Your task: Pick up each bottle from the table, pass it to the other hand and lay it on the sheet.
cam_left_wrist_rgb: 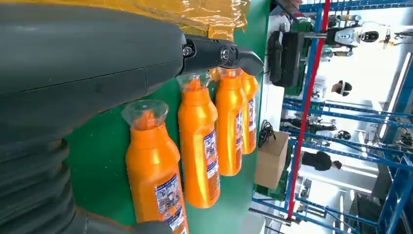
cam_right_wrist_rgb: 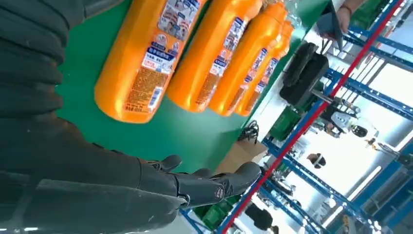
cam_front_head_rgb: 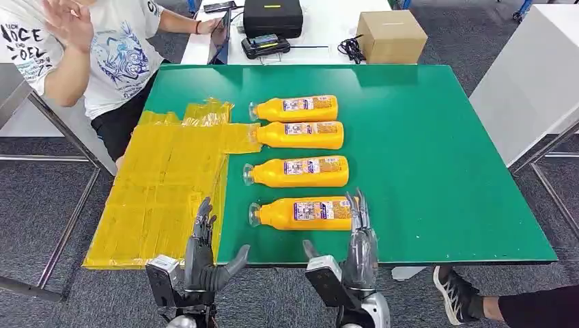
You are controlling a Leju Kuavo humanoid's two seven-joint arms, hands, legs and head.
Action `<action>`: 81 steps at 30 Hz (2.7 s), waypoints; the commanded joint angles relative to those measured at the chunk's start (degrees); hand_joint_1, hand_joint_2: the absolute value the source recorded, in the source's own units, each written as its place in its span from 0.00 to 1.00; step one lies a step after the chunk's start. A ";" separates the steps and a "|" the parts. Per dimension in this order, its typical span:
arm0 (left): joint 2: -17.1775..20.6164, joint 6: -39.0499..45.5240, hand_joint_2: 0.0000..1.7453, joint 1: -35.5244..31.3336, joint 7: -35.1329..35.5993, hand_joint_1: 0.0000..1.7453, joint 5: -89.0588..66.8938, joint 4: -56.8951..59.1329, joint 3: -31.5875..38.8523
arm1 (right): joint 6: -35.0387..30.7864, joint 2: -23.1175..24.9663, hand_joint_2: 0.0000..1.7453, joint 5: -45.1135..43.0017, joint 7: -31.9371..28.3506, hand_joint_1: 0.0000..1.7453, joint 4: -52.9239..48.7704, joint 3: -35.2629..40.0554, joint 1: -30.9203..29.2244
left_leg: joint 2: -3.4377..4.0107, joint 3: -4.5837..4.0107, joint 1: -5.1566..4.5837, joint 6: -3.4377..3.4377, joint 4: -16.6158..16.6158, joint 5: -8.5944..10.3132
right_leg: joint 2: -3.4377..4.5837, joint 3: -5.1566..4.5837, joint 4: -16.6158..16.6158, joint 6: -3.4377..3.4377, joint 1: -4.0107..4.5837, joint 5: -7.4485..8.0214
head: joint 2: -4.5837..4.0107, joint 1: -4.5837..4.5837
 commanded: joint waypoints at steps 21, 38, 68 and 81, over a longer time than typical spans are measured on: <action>1.21 -5.25 1.00 -3.63 3.52 0.00 -3.56 5.14 1.90 | 27.79 -9.12 1.00 6.57 16.33 0.00 22.76 -3.44 -21.22 | 0.22 0.30 0.07 -0.06 -0.05 -0.03 | 0.19 0.31 -0.11 -0.13 0.08 0.04 | 0.00 -0.02; 1.37 -6.00 1.00 -3.90 3.98 0.00 -4.15 6.88 1.42 | 31.03 -9.93 1.00 6.20 18.72 0.00 29.69 -0.27 -27.19 | 0.11 0.22 0.04 -0.04 -0.02 -0.02 | 0.09 0.26 -0.07 -0.11 0.06 0.00 | 0.00 -0.02; 1.54 -7.50 1.00 -8.49 3.72 0.00 -3.68 14.56 1.46 | 49.67 -12.33 1.00 -4.48 11.06 0.00 49.27 20.88 -46.99 | 0.09 0.27 0.02 0.01 -0.01 0.06 | 0.06 0.28 -0.04 -0.06 0.03 0.03 | 0.00 0.00; 1.51 -7.35 1.00 -8.73 3.77 0.00 -2.85 14.79 1.40 | 53.16 -13.02 1.00 -6.64 10.61 0.00 50.43 26.31 -50.39 | 0.11 0.37 0.09 -0.06 0.05 -0.01 | 0.06 0.41 -0.04 -0.14 0.10 -0.01 | 0.00 0.00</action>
